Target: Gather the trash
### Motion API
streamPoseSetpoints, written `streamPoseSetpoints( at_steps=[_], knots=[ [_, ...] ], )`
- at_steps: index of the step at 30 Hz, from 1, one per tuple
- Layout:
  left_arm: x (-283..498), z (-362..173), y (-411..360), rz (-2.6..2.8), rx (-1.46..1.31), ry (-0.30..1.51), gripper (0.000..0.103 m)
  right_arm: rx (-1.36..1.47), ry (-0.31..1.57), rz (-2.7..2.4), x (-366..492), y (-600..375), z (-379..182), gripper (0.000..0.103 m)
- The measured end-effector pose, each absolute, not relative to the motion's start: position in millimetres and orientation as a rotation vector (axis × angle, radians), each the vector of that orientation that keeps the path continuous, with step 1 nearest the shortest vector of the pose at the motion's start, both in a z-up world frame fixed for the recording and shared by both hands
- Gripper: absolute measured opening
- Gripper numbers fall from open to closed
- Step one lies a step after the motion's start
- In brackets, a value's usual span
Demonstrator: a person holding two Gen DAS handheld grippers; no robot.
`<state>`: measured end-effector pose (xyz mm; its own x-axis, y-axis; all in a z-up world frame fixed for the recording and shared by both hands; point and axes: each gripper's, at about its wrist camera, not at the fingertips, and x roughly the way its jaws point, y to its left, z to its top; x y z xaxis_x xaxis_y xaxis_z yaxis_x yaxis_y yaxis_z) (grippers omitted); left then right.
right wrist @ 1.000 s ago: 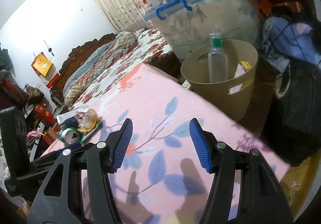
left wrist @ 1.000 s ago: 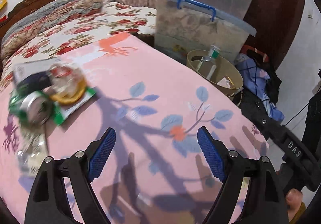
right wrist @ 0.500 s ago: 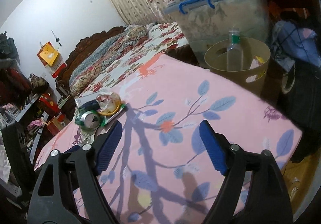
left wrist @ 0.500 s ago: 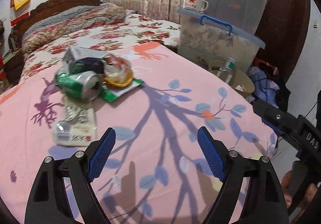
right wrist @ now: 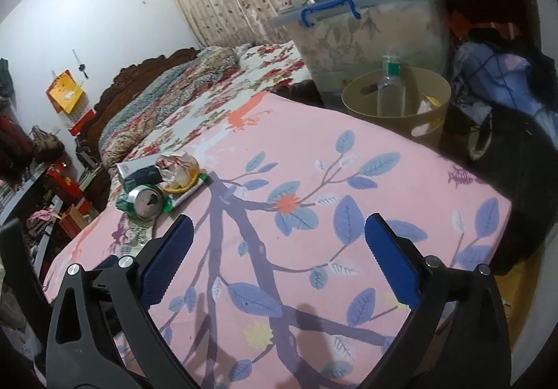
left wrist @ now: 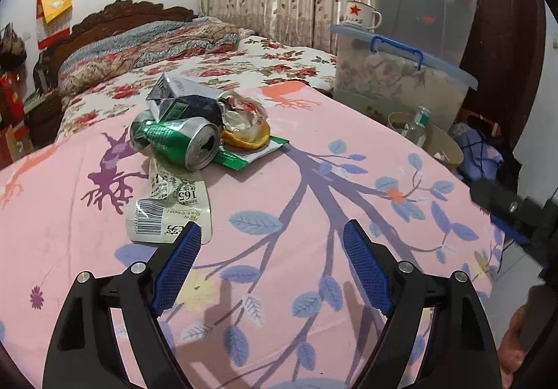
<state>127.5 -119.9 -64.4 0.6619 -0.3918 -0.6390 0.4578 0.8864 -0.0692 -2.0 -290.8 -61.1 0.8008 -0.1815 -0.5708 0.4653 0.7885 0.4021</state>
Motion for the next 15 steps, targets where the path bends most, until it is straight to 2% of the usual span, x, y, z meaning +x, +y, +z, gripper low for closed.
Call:
streamPoseSetpoints(
  at_steps=[15],
  knots=[
    [119, -62, -119, -0.404, 0.134, 0.641, 0.08, 0.486, 0.471, -0.485, 38, -300, -68, 0.099]
  ],
)
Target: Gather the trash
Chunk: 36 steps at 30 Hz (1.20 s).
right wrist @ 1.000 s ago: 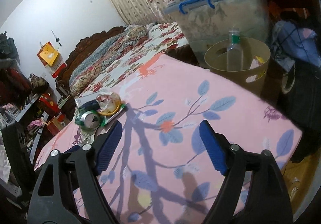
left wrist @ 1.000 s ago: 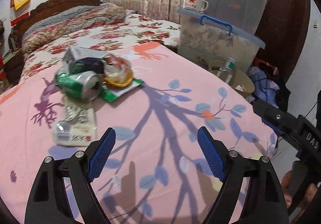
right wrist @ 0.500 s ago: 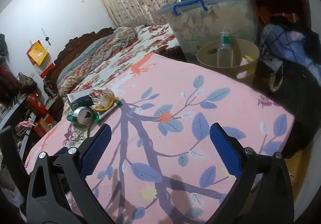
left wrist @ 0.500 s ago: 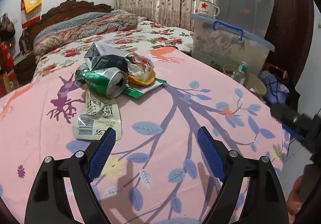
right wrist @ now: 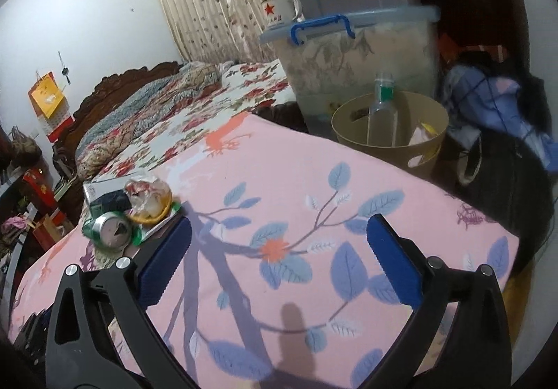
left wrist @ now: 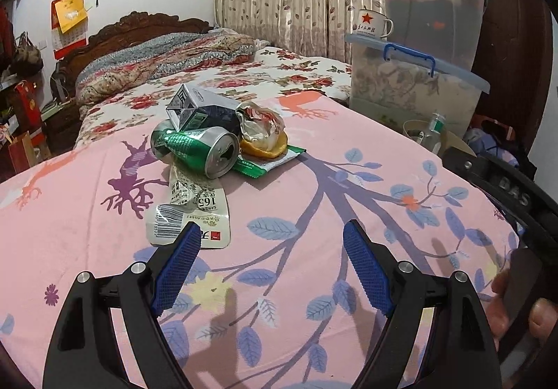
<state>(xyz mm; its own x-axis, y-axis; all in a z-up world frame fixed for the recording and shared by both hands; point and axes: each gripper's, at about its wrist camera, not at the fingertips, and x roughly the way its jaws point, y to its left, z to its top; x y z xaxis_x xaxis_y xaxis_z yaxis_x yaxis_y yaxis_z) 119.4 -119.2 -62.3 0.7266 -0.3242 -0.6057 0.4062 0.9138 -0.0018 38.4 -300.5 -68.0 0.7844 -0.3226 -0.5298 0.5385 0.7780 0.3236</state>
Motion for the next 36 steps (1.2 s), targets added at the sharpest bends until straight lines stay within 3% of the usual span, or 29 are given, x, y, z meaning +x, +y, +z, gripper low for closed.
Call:
streamPoseSetpoints(
  at_steps=[12, 22, 36],
  knots=[
    [117, -65, -125, -0.387, 0.173, 0.634, 0.08, 0.588, 0.519, -0.463, 41, -313, -85, 0.099],
    [116, -64, -123, -0.375, 0.171, 0.613, 0.092, 0.589, 0.517, -0.457, 41, -311, -85, 0.099],
    [114, -61, -123, -0.383, 0.165, 0.603, 0.094, 0.582, 0.536, -0.456, 44, -312, -85, 0.099]
  ],
)
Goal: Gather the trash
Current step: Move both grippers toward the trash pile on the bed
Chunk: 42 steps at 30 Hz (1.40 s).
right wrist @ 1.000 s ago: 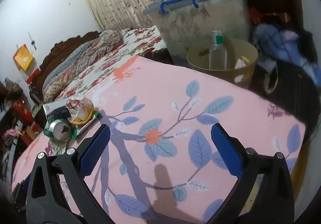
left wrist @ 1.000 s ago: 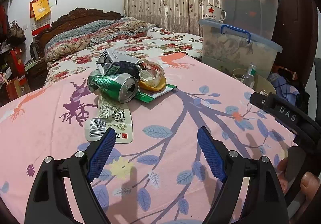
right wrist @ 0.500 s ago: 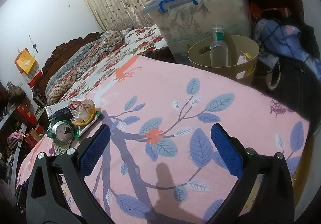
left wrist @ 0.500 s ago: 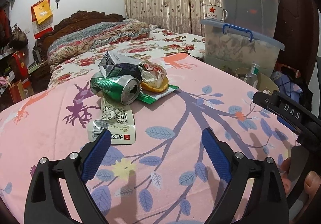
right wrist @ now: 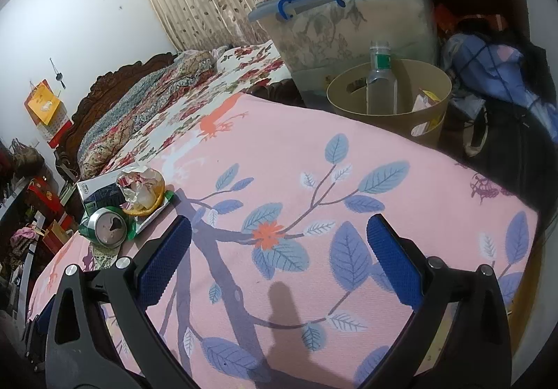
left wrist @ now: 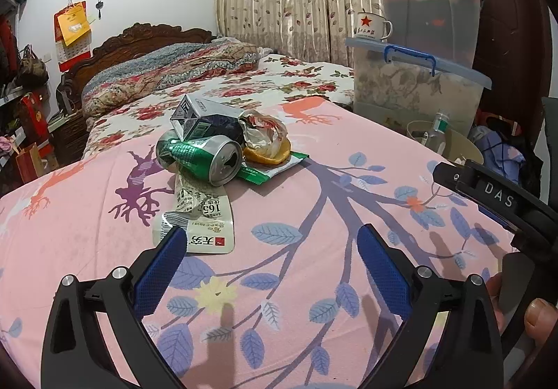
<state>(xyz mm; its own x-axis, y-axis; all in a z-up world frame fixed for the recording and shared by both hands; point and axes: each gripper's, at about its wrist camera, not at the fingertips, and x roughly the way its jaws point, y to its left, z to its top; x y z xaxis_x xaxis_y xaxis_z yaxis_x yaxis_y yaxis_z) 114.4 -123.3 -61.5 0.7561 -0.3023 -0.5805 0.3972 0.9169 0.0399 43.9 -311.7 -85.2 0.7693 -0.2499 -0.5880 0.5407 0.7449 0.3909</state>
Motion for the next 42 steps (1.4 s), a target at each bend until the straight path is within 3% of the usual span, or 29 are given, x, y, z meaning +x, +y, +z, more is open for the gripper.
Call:
streamPoseSetpoints(
  at_steps=[33, 36, 42],
  knots=[
    [128, -62, -97, -0.417, 0.006, 0.672, 0.094, 0.567, 0.541, -0.389, 50, -308, -87, 0.099],
    [148, -62, -74, -0.42, -0.064, 0.75, 0.092, 0.562, 0.543, -0.372, 51, -307, -87, 0.099],
    [192, -58, -41, -0.371, -0.137, 0.831, 0.076, 0.545, 0.527, -0.344, 50, -303, -84, 0.099]
  ],
)
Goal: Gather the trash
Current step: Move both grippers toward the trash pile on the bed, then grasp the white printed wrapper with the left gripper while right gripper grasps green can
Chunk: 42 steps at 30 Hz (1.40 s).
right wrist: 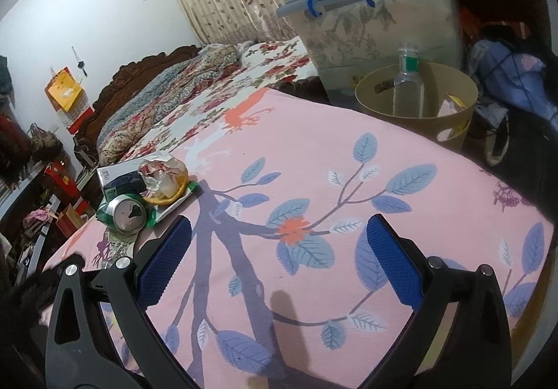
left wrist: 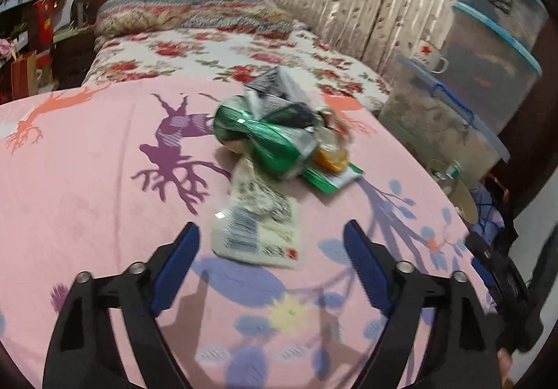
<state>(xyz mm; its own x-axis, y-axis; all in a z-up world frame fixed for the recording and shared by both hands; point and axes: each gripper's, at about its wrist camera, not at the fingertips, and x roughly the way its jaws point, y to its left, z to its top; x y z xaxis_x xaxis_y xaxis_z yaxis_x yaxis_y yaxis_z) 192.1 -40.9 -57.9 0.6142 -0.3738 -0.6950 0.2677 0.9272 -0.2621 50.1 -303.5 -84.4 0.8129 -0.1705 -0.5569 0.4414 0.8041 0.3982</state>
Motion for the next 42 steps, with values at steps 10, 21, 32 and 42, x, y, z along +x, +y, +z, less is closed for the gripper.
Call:
streamPoseSetpoints(
  at_steps=[10, 21, 32, 42],
  knots=[
    [251, -91, -80, -0.305, -0.006, 0.951, 0.065, 0.547, 0.523, -0.31, 51, -304, -84, 0.099],
    [219, -87, -55, -0.311, 0.0, 0.932, 0.038, 0.524, 0.582, -0.268, 62, -300, -85, 0.099],
    [168, -87, 27, -0.247, -0.133, 0.909, 0.038, 0.191, 0.652, 0.097, 164, -204, -48, 0.099],
    [167, -86, 28, -0.243, -0.138, 0.901, 0.039, -0.2, 0.774, 0.168, 270, -121, -67, 0.099]
  ],
)
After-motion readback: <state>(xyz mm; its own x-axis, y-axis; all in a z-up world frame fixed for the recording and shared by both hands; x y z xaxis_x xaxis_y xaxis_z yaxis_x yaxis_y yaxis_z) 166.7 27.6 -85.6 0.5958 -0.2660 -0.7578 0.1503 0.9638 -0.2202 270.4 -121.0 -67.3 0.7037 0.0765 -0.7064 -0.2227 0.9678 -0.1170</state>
